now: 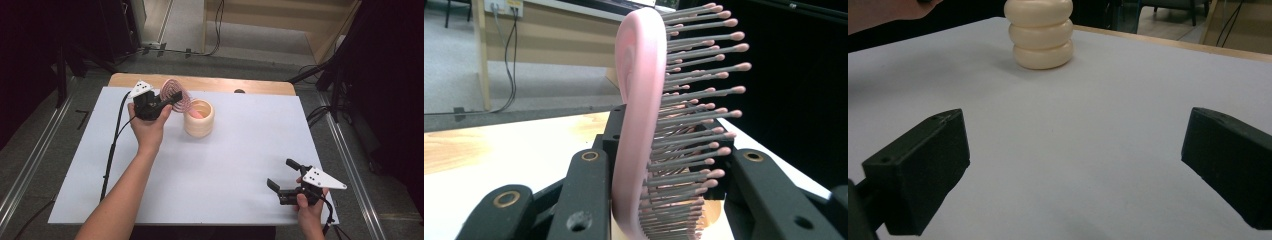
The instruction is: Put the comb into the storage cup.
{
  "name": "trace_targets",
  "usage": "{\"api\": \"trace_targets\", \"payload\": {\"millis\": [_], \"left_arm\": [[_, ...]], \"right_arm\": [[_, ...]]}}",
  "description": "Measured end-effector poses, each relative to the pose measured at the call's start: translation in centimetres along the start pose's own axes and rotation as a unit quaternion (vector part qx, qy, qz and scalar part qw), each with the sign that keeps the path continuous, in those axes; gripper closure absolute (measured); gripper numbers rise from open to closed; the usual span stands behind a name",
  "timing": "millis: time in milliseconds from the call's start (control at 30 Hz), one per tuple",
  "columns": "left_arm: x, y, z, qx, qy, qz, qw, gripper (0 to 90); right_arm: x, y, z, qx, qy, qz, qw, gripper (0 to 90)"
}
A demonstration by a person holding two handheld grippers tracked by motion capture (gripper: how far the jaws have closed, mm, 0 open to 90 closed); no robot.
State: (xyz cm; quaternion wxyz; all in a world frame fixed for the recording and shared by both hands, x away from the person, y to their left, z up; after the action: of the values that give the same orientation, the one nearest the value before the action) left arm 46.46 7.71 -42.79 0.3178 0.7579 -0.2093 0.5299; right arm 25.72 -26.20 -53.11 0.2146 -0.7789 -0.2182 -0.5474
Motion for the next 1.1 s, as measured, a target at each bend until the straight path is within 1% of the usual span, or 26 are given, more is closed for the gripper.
{"api": "trace_targets", "payload": {"millis": [133, 300, 367, 533, 600, 633, 667, 733, 767, 933, 1000, 1100], "left_arm": [[-0.4, 0.3, 0.3, 0.002, -0.007, 0.010, 0.9999, 65.4], [-0.8, 0.5, 0.8, 0.004, -0.014, 0.014, 0.9998, 65.3], [-1.0, 0.6, 1.0, -0.002, -0.018, 0.012, 0.9998, 65.1], [-1.1, 0.5, 1.2, -0.004, -0.020, 0.001, 0.9998, 64.4], [-1.3, 0.6, 1.4, -0.021, -0.028, -0.009, 0.9993, 63.5], [-1.4, 0.6, 1.4, -0.026, -0.032, -0.009, 0.9991, 63.1], [-1.4, 0.6, 1.4, -0.022, -0.033, -0.006, 0.9992, 62.3], [-1.4, 0.4, 1.4, -0.015, -0.035, -0.003, 0.9993, 56.2], [-1.4, 0.4, 1.4, -0.016, -0.033, -0.008, 0.9993, 52.5], [-1.2, 0.1, 1.1, -0.015, -0.029, -0.013, 0.9994, 43.0], [-1.2, 0.1, 0.9, -0.013, -0.026, -0.013, 0.9995, 38.0], [-1.3, 0.2, 0.7, -0.017, -0.025, -0.009, 0.9995, 31.8]], "right_arm": [[0.0, 0.0, 0.0, 0.000, 0.000, 0.000, 1.0000, 0.0], [0.0, 0.0, 0.0, 0.000, -0.001, 0.001, 1.0000, 0.0], [0.0, 0.0, 0.0, -0.001, -0.002, -0.001, 1.0000, 0.0], [-0.1, 0.0, 0.1, -0.001, -0.002, 0.000, 1.0000, 0.0], [-0.1, 0.1, 0.0, -0.001, -0.002, 0.001, 1.0000, 0.0], [-0.1, 0.1, 0.0, -0.002, -0.002, 0.001, 1.0000, 0.0], [-0.1, 0.1, 0.0, -0.002, -0.002, 0.000, 1.0000, 0.0], [-0.1, 0.0, 0.1, -0.002, -0.002, 0.000, 1.0000, 0.0], [-0.1, 0.0, 0.1, -0.002, -0.002, 0.000, 1.0000, 0.0], [-0.1, 0.0, 0.1, -0.001, -0.002, -0.001, 1.0000, 0.0], [-0.1, 0.0, 0.1, -0.001, -0.002, -0.001, 1.0000, 0.0], [-0.1, 0.0, 0.1, -0.001, -0.002, -0.002, 1.0000, 0.0]]}}
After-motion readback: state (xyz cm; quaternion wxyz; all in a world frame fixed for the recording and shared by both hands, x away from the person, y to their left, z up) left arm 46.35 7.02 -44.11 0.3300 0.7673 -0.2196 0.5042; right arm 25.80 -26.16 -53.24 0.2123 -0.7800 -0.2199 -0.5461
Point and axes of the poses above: each handheld gripper's, and its own axes: z roughly forward along the jaws, x roughly out of its top, y roughly to its right, the point moved 8 cm from there along z, roughly forward along the jaws, and after that the axes turned 1 degree about -x, right-handed, at the moved point
